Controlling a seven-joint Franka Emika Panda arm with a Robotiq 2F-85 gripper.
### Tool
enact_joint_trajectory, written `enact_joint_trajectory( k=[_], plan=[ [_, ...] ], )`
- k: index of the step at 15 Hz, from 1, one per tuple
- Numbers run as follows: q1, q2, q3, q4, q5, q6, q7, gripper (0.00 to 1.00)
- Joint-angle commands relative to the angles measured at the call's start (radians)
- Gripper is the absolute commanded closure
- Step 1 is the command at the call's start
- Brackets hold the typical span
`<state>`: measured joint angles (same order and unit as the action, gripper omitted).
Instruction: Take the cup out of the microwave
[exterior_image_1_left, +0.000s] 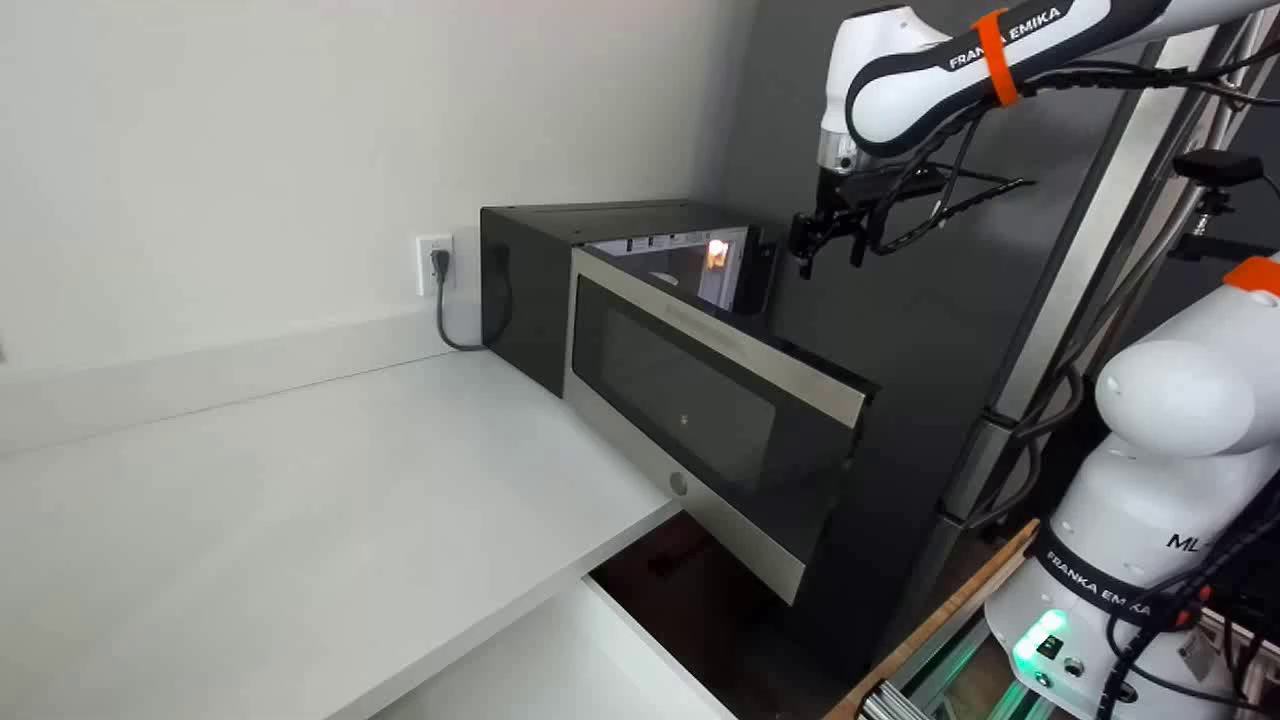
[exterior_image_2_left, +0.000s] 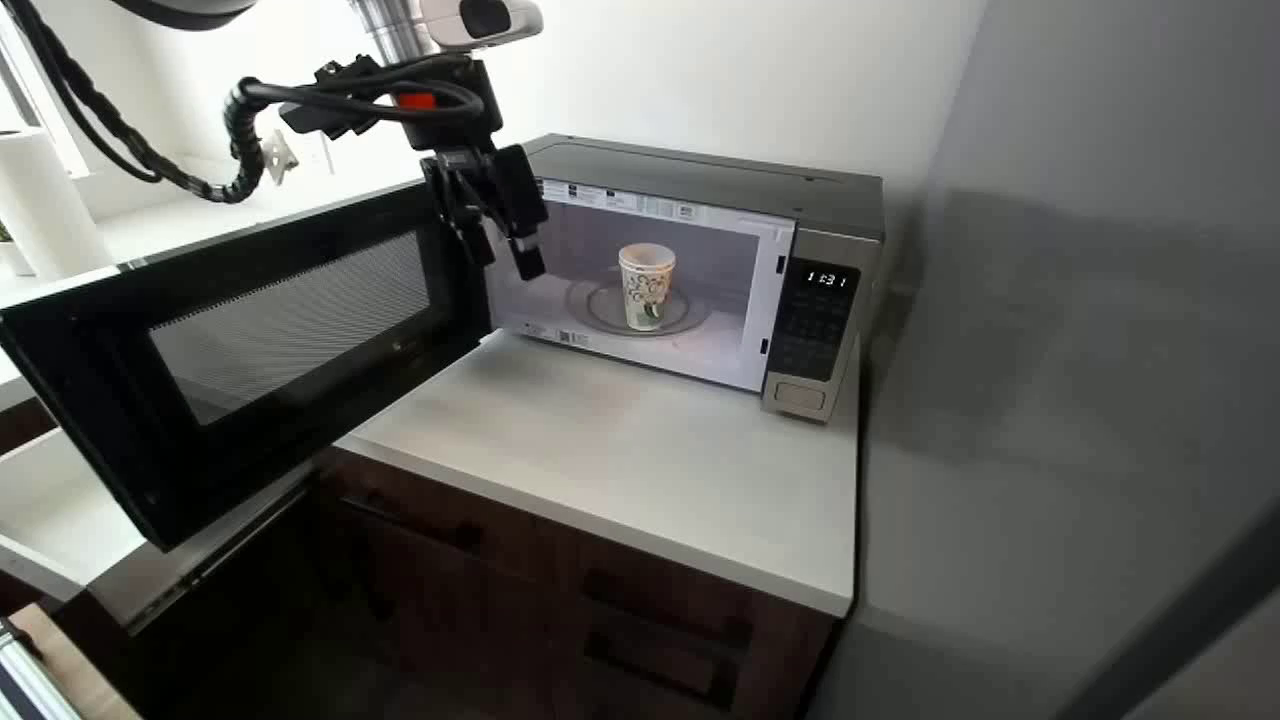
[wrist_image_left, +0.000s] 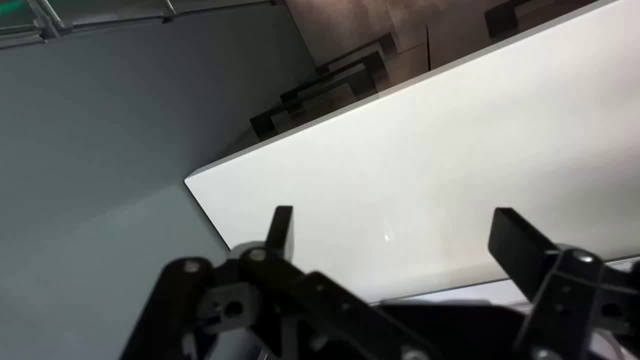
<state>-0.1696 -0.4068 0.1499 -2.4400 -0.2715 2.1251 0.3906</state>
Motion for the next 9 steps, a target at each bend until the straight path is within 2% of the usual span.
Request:
enact_joint_trajectory(
  k=[1, 7, 9],
  plan=[
    [0.026, 0.002, -0.023, 0.002, -0.011, -0.005, 0.008, 0.00],
    [0.026, 0.002, -0.024, 0.002, -0.011, -0.005, 0.008, 0.00],
    [0.026, 0.069, -0.030, 0.037, 0.028, 0.043, 0.060, 0.00]
  ],
)
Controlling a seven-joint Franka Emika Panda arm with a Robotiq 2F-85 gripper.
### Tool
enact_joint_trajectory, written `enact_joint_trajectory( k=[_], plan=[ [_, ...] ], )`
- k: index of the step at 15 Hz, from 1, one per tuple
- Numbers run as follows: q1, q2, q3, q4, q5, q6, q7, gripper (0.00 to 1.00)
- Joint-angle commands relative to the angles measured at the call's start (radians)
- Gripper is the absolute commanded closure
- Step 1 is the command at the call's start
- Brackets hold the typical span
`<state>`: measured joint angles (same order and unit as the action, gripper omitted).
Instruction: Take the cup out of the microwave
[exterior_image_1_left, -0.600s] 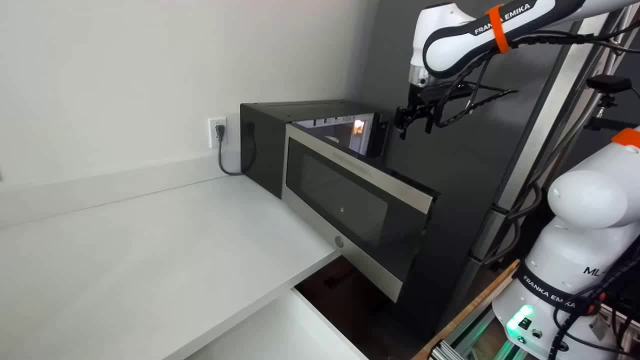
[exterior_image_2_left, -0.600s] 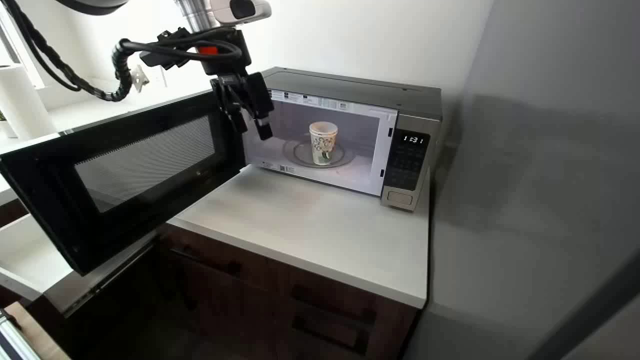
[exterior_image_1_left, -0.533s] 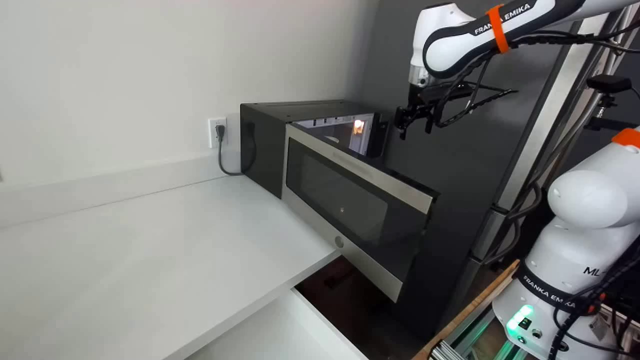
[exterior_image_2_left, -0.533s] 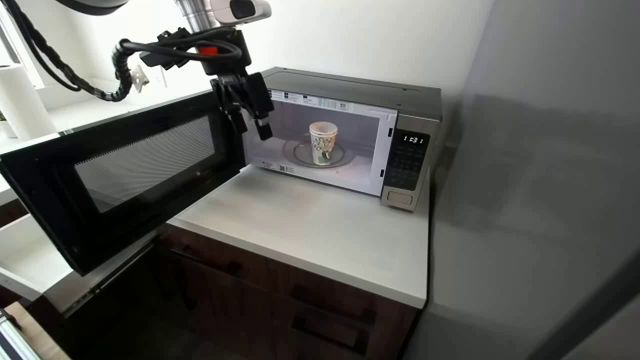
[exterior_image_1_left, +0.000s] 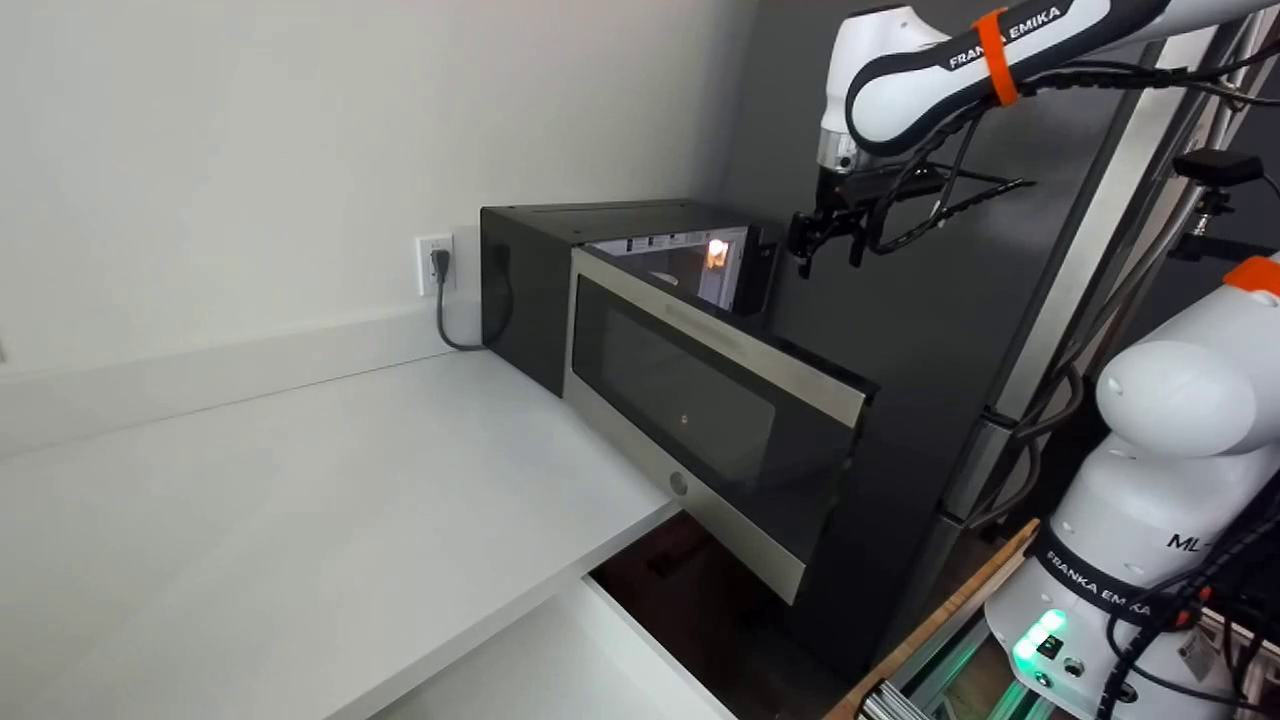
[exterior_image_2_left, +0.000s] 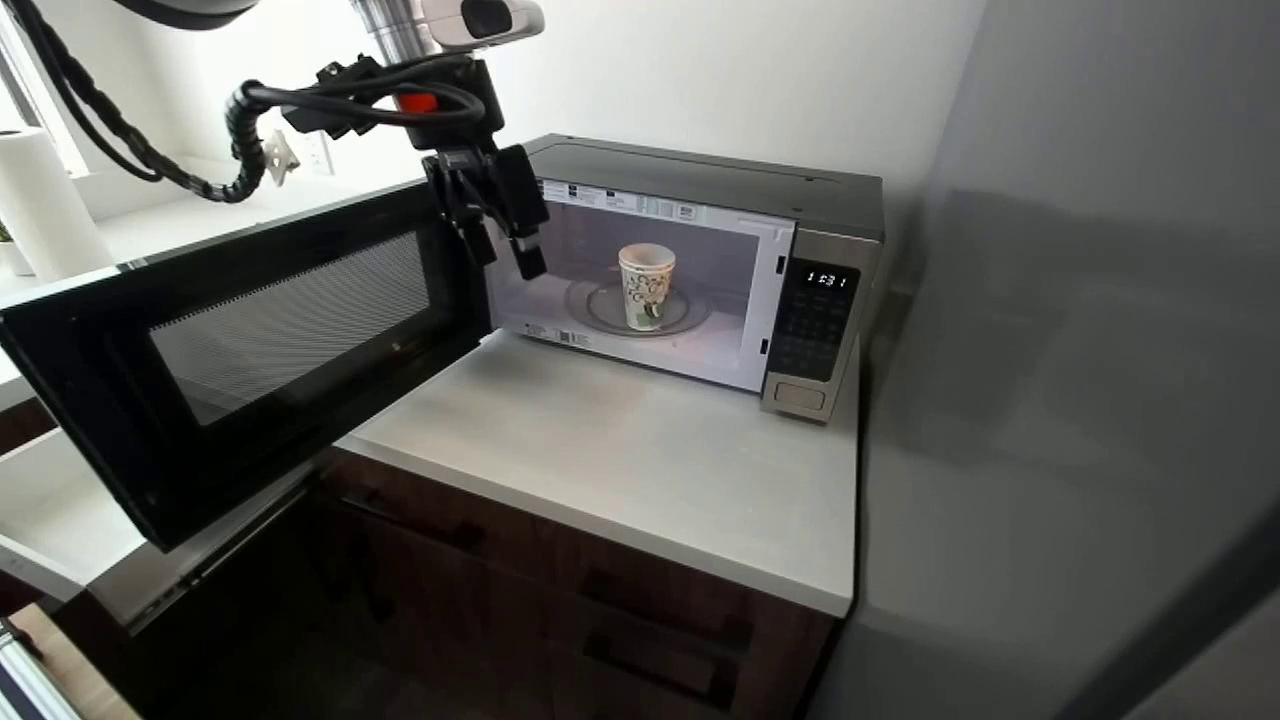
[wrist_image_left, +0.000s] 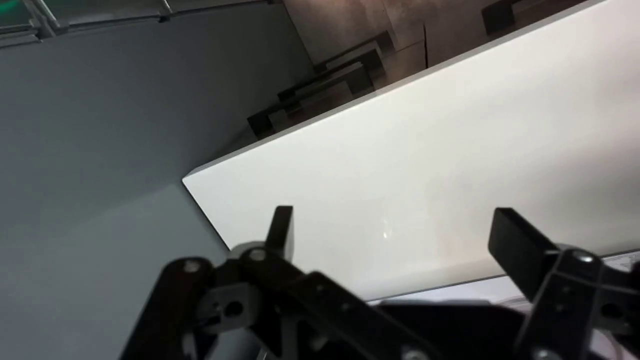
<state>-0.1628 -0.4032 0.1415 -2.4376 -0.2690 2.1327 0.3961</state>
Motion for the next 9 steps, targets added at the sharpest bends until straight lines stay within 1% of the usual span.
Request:
enact_joint_trajectory(
  k=[1, 2, 4, 5, 8, 9],
  plan=[
    [0.023, 0.102, -0.029, 0.056, 0.060, 0.053, 0.080, 0.00],
    [0.028, 0.130, -0.037, 0.073, 0.097, 0.060, 0.098, 0.00],
    [0.037, 0.202, -0.058, 0.102, 0.174, 0.119, 0.123, 0.00],
    [0.036, 0.239, -0.066, 0.113, 0.201, 0.179, 0.142, 0.00],
    [0.044, 0.329, -0.097, 0.137, 0.301, 0.310, 0.173, 0.00],
    [0.045, 0.364, -0.107, 0.145, 0.328, 0.372, 0.183, 0.00]
  ],
)
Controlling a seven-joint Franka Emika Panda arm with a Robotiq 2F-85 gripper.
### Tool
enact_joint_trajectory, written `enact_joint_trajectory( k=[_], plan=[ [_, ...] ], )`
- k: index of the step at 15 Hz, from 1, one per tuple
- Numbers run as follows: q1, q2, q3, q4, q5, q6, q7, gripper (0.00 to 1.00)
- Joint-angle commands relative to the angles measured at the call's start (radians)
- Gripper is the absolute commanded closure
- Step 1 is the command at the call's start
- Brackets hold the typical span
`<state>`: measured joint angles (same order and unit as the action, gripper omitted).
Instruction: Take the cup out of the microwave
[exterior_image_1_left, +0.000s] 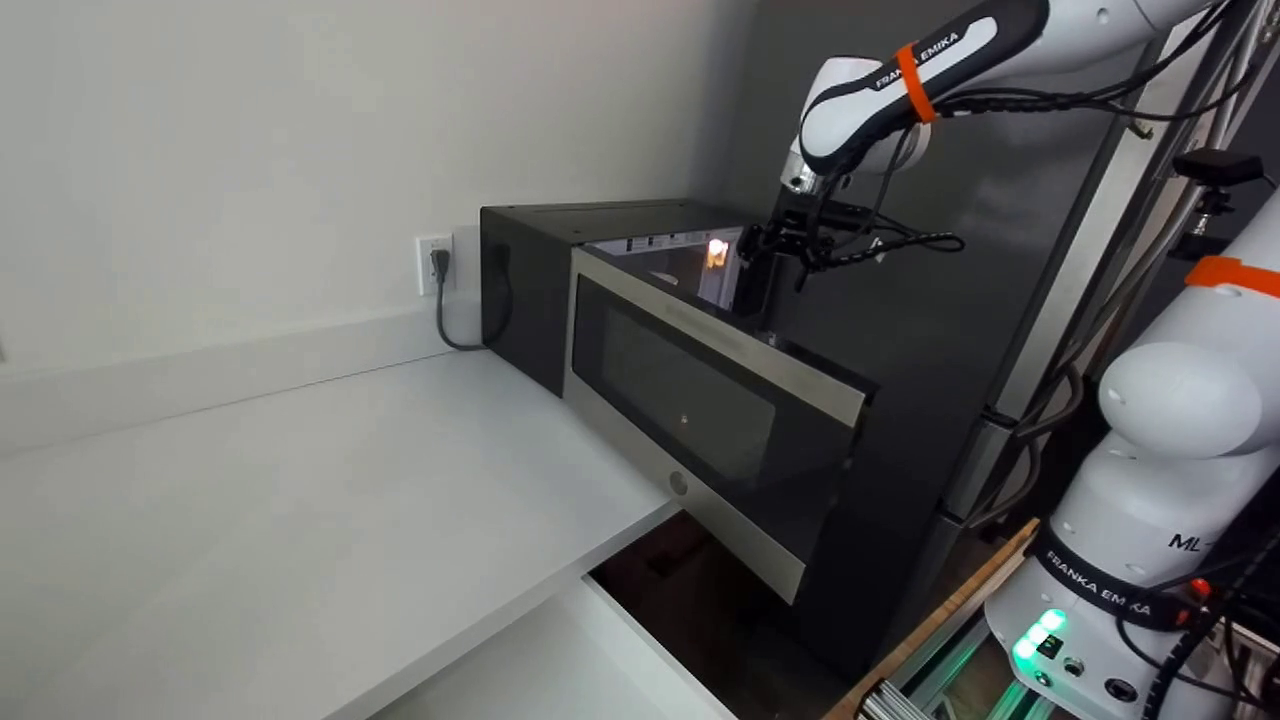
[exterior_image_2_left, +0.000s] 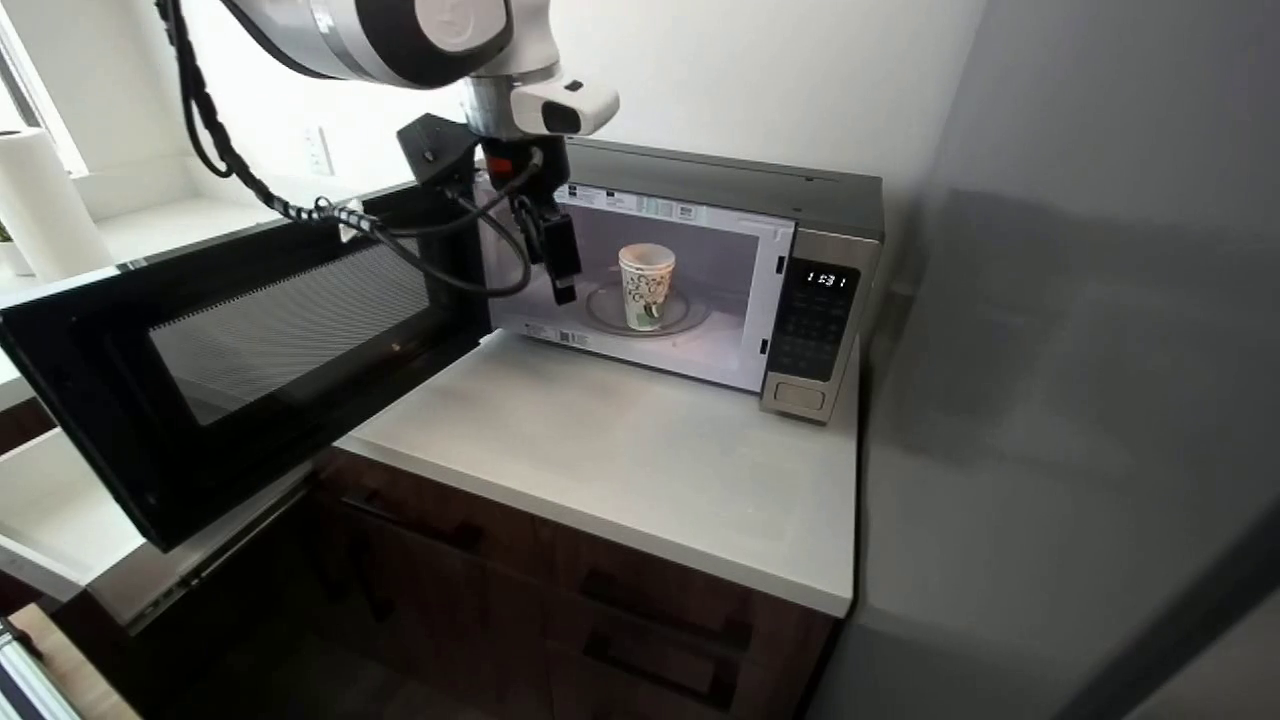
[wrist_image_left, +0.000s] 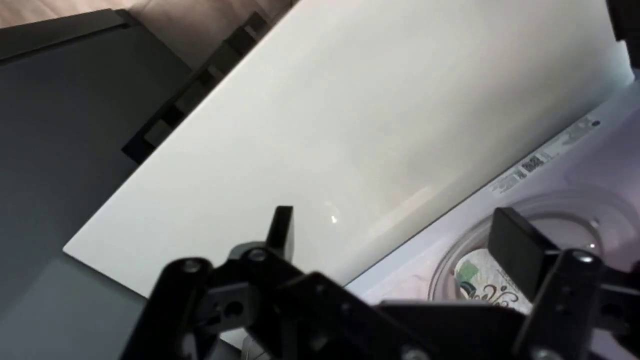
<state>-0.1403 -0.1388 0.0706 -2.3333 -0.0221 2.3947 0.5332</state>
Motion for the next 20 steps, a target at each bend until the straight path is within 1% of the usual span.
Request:
enact_joint_trajectory(
  k=[1, 2, 5, 7, 8, 9, 10, 11, 12, 18, 19, 20],
  plan=[
    [0.032, 0.125, -0.047, 0.048, 0.139, 0.149, 0.032, 0.00],
    [0.039, 0.162, -0.055, 0.058, 0.197, 0.215, 0.012, 0.00],
    [0.061, 0.237, -0.058, 0.084, 0.420, 0.355, -0.051, 0.00],
    [0.068, 0.282, -0.042, 0.109, 0.535, 0.432, -0.107, 0.00],
    [0.070, 0.307, -0.037, 0.126, 0.568, 0.467, -0.123, 0.00],
    [0.048, 0.326, -0.010, 0.137, 0.600, 0.496, -0.142, 0.00],
    [0.040, 0.345, 0.001, 0.161, 0.640, 0.471, -0.160, 0.00],
    [0.035, 0.360, 0.010, 0.173, 0.668, 0.474, -0.177, 0.00],
    [0.073, 0.314, -0.035, 0.132, 0.600, 0.459, -0.132, 0.00],
    [0.078, 0.323, -0.041, 0.142, 0.605, 0.460, -0.139, 0.00],
    [0.082, 0.338, -0.047, 0.151, 0.595, 0.471, -0.126, 0.00],
    [0.079, 0.359, -0.046, 0.173, 0.609, 0.450, -0.114, 0.00]
  ],
)
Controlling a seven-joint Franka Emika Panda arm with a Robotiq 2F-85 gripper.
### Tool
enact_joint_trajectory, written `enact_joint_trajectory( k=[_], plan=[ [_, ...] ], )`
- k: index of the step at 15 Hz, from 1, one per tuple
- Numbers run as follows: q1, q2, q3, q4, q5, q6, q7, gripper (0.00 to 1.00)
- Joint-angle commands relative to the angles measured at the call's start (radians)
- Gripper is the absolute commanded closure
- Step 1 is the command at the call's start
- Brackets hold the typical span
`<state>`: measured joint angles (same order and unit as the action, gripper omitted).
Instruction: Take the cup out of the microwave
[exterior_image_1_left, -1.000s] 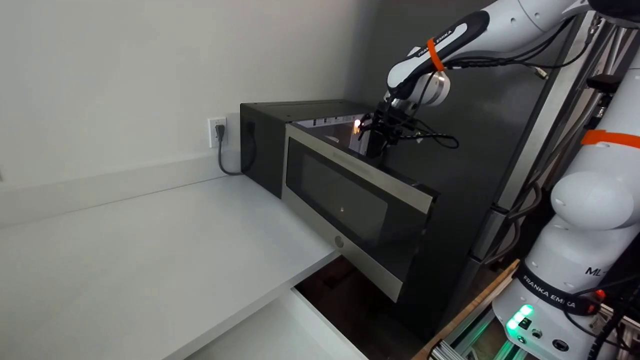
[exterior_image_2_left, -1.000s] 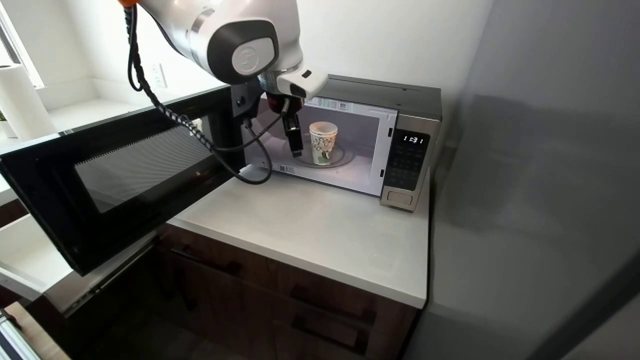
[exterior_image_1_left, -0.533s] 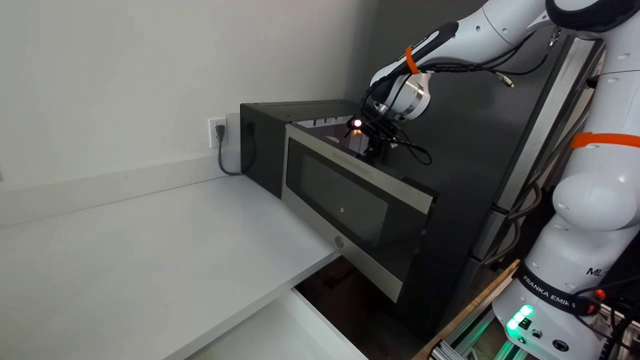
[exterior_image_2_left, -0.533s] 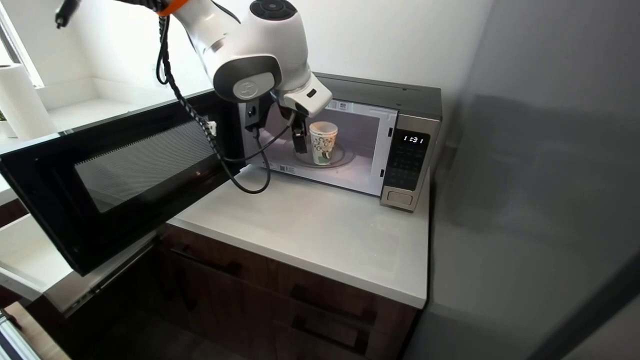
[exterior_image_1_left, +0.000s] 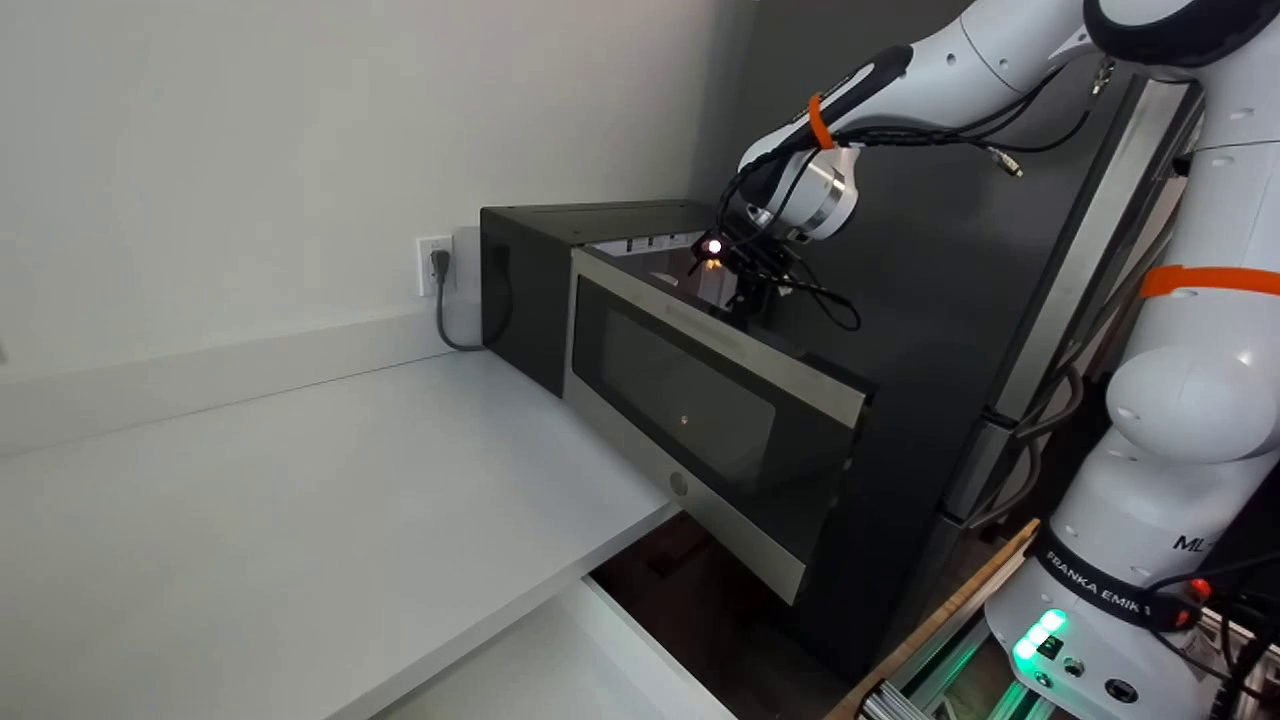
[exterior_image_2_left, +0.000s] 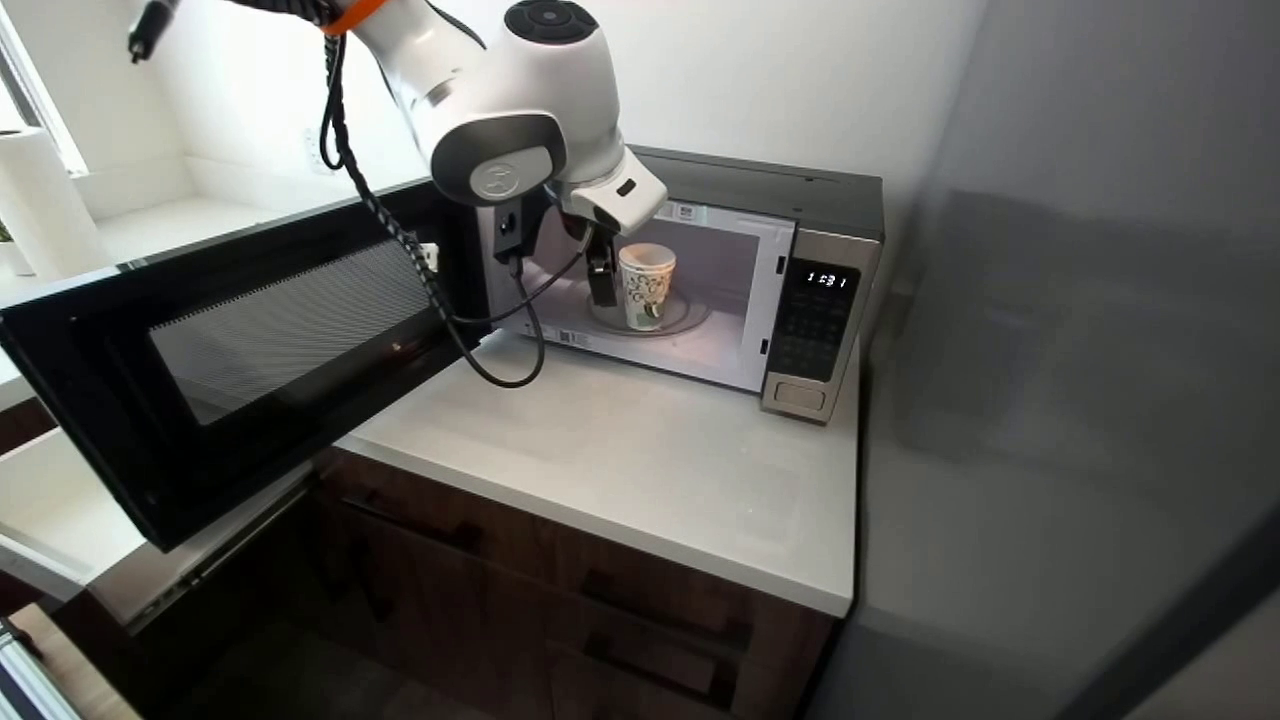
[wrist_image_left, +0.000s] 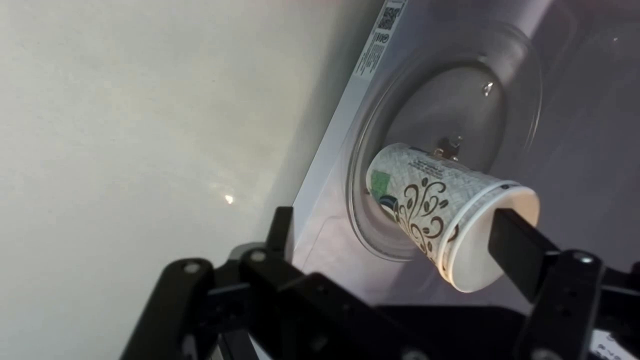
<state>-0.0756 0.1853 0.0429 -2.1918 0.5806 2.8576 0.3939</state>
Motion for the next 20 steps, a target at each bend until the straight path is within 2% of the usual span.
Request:
enact_joint_trajectory(
  k=[1, 2, 9, 16, 20],
  plan=[
    [0.014, 0.051, -0.017, 0.043, 0.017, 0.011, 0.025, 0.00],
    [-0.010, 0.071, 0.006, 0.065, 0.051, 0.000, 0.016, 0.00],
    [-0.063, 0.204, 0.067, 0.206, 0.218, 0.025, -0.053, 0.00],
    [-0.097, 0.309, 0.106, 0.311, 0.266, 0.037, -0.110, 0.00],
    [-0.113, 0.314, 0.117, 0.311, 0.279, 0.034, -0.133, 0.00]
  ],
)
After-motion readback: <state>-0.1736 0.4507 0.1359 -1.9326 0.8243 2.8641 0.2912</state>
